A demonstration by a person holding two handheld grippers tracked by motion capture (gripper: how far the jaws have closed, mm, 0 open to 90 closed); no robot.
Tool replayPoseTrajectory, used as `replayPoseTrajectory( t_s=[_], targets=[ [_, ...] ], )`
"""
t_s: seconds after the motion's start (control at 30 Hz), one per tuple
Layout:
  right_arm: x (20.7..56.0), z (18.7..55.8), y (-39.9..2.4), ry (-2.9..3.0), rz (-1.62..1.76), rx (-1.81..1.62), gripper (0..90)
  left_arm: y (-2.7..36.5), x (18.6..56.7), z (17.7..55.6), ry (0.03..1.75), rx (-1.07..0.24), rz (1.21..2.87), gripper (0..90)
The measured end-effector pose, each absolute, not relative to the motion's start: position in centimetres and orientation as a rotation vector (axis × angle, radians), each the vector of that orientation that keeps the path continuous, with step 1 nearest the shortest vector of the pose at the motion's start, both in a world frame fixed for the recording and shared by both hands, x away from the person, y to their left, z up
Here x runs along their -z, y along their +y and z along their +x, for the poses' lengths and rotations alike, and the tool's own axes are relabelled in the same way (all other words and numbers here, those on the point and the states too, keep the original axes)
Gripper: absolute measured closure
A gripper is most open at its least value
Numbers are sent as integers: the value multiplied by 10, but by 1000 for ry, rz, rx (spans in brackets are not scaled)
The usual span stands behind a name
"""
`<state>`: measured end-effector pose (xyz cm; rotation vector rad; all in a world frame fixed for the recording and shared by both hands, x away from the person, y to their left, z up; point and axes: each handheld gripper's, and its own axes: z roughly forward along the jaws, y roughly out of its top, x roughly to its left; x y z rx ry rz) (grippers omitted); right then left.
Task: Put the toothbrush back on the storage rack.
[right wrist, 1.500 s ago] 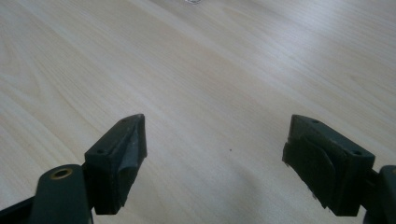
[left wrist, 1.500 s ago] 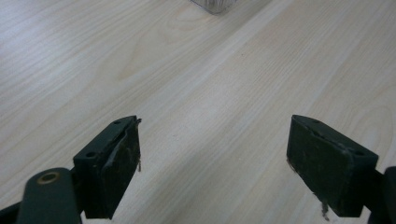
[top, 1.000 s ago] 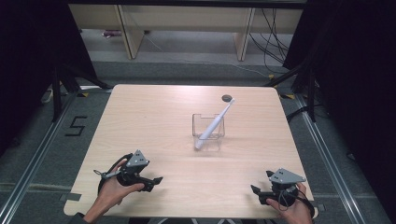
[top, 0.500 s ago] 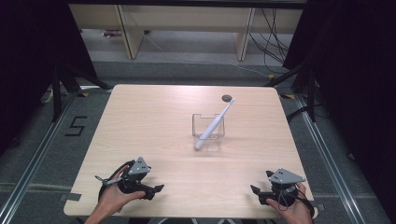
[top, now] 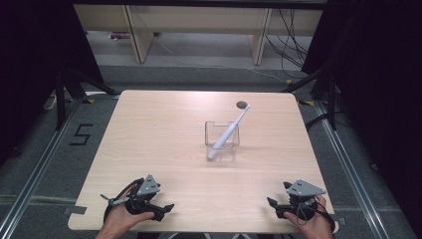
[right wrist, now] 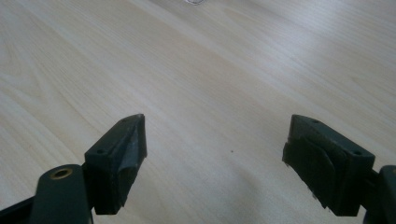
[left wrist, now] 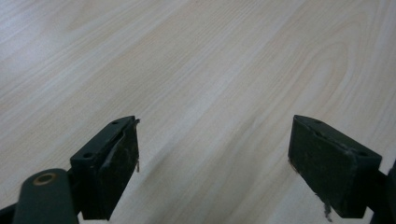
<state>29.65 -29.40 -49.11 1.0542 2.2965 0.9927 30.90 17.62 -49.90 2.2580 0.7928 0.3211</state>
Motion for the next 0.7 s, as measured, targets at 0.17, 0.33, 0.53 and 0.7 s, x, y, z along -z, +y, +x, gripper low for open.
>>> replayPoseTrajectory(
  t_s=[0.17,0.33,0.53,0.7],
  targets=[
    [490,295,-293,2294,1073,-992,209,176,503,300,796,-312,2240,155],
    [489,295,-294,2286,1050,-990,209,176,505,293,759,-344,2282,156],
    [489,294,-293,2287,1067,-997,208,175,504,292,763,-339,2283,157],
    [489,293,-293,2292,1076,-999,208,175,504,292,767,-341,2286,157]
  ],
)
